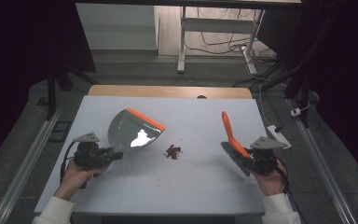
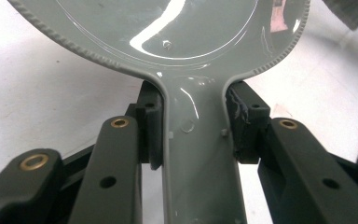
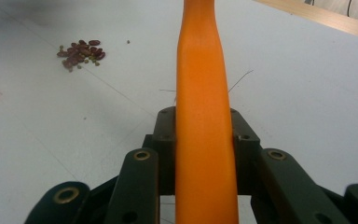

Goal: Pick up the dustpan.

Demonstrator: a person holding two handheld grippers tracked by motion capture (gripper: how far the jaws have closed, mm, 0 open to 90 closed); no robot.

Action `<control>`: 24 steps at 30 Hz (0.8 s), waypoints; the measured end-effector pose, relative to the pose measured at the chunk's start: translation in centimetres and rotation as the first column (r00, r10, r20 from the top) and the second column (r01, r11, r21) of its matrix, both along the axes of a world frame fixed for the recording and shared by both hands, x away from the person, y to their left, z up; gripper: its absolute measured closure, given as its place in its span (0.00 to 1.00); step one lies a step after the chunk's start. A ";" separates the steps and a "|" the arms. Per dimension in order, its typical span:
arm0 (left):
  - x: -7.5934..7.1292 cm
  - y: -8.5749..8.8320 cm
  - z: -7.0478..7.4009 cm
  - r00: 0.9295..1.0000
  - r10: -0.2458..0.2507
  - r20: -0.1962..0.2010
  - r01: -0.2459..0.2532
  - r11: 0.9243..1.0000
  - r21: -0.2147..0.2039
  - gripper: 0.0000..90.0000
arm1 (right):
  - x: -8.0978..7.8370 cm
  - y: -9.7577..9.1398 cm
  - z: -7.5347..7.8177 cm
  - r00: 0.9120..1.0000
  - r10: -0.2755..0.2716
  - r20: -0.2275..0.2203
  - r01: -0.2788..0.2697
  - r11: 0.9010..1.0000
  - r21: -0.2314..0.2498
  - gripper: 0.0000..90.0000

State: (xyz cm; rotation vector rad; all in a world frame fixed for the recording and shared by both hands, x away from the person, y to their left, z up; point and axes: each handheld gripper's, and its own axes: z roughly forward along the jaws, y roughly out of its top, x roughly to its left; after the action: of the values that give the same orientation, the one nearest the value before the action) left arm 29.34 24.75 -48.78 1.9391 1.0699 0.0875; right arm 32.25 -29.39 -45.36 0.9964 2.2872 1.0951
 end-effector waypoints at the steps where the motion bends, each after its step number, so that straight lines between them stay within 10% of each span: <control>1: -0.1 -0.1 0.1 1.000 -0.013 0.000 0.013 1.000 0.003 0.68 | 0.0 -0.1 0.0 1.000 -0.001 0.001 0.001 1.000 0.000 0.78; 24: -1.1 -1.2 0.1 0.981 -0.192 -0.031 0.195 0.976 0.100 0.68 | 0.5 1.8 0.2 0.999 0.036 0.008 -0.036 0.999 -0.008 0.78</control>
State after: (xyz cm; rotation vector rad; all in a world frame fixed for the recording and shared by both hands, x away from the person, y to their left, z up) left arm 28.25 23.51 -48.66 2.1317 0.8997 0.0143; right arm 32.77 -27.64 -45.15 0.9499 2.3094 1.1014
